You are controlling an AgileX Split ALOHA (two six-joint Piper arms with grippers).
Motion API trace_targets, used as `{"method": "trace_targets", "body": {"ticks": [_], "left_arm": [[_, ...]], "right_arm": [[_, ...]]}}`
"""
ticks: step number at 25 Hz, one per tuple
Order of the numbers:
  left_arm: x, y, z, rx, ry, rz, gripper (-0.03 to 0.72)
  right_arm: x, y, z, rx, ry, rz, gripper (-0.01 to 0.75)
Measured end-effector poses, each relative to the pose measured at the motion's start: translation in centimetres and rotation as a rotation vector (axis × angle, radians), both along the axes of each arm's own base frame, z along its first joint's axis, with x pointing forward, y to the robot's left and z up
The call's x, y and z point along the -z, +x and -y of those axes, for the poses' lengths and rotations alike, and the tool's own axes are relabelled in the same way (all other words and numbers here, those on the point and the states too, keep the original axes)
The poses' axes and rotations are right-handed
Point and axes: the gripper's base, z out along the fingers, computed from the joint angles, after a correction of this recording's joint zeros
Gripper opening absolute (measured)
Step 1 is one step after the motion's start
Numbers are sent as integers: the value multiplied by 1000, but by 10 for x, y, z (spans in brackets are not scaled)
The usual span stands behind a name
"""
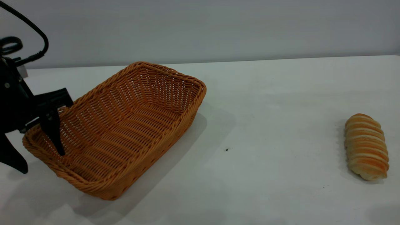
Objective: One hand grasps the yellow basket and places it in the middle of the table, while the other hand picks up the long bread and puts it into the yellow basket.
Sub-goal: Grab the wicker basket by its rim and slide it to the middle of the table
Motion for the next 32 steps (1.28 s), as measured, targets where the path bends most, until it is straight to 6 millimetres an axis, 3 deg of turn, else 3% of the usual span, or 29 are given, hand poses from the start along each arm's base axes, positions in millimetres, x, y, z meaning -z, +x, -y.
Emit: {"method": "trace_targets", "body": {"ticks": [5, 9, 12, 17, 20, 28, 32], "left_arm": [[10, 3, 1, -17, -7, 1, 584], [18, 6, 1, -27, -8, 6, 529], [25, 8, 1, -30, -6, 12, 440], [31, 10, 2, -64, -16, 19, 224], [30, 14, 2, -48, -21, 58, 147], [27, 16, 5, 4, -52, 78, 140], [12, 19, 11, 51, -111, 142, 123]], "right_arm": [[0, 0, 0, -1, -1, 0, 467], [0, 0, 0, -1, -1, 0, 467], [0, 0, 0, -1, -1, 0, 467], [0, 0, 0, -2, -1, 1, 467], [0, 0, 0, -2, -1, 2, 467], [0, 0, 0, -2, 0, 3, 467], [0, 0, 0, -2, -1, 3, 467]]}}
